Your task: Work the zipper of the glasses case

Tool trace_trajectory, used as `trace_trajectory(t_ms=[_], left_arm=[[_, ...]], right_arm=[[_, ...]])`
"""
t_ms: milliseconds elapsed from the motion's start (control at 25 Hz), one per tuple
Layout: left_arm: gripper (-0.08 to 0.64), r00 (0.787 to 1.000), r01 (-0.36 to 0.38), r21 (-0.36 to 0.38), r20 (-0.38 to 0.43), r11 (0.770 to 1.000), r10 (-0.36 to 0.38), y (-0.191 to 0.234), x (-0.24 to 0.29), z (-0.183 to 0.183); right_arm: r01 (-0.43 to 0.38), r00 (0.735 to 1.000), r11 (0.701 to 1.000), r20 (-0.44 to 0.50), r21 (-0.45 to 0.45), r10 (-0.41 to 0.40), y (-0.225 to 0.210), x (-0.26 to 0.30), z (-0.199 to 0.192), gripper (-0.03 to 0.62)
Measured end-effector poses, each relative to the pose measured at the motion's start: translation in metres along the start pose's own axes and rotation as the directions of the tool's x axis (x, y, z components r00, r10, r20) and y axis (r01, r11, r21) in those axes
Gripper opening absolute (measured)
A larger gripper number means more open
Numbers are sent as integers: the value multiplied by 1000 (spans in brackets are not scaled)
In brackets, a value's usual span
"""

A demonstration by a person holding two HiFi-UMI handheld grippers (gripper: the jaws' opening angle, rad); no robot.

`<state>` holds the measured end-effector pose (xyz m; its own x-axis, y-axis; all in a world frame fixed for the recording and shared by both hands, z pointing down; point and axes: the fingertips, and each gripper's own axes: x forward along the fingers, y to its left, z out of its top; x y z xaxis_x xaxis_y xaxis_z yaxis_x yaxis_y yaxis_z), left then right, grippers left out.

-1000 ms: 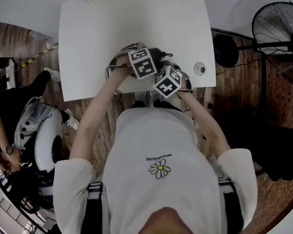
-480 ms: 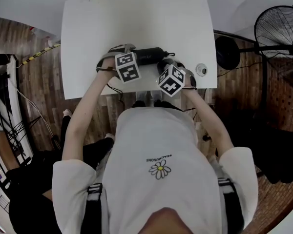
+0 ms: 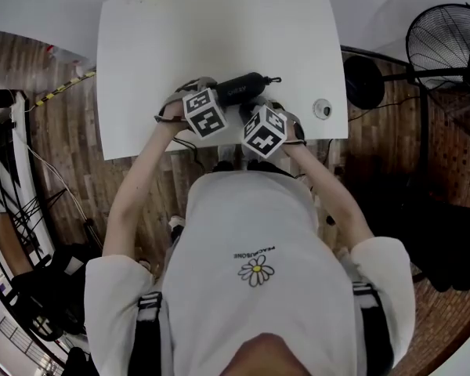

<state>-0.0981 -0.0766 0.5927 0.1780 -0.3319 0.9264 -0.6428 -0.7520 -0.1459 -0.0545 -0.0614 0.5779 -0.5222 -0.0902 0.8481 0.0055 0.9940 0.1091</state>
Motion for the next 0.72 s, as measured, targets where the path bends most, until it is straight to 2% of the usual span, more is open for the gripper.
trace_trajectory(t_ms=[40,120,320,480,600,720], left_arm=[[314,1000,5,-39,4,999,-5,-3,0,4],[314,1000,-10,-63,-10,998,10,-5,1,7],[322,1000,-4,-46,16,999,5,-11,1,6],[330,998,-51,10,27,999,50,-8,-2,0],[330,997,-75,8,18,997,75,-8,-7,-10],[328,998,-67,9,20,998,67,-9,-10,-22]], right_arm=[[-11,1000,1000,9,-16,11,8,2,8,6],[-6,1000,998,11,-64,7,18,7,17,6],[-32,999,998,21,-51,33,21,5,12,6],[-18,1000,993,8,-113,19,23,4,9,6],[-12,1000,990,-4,-142,12,20,2,4,6],[-9,1000,990,-17,-140,6,14,2,-4,6]])
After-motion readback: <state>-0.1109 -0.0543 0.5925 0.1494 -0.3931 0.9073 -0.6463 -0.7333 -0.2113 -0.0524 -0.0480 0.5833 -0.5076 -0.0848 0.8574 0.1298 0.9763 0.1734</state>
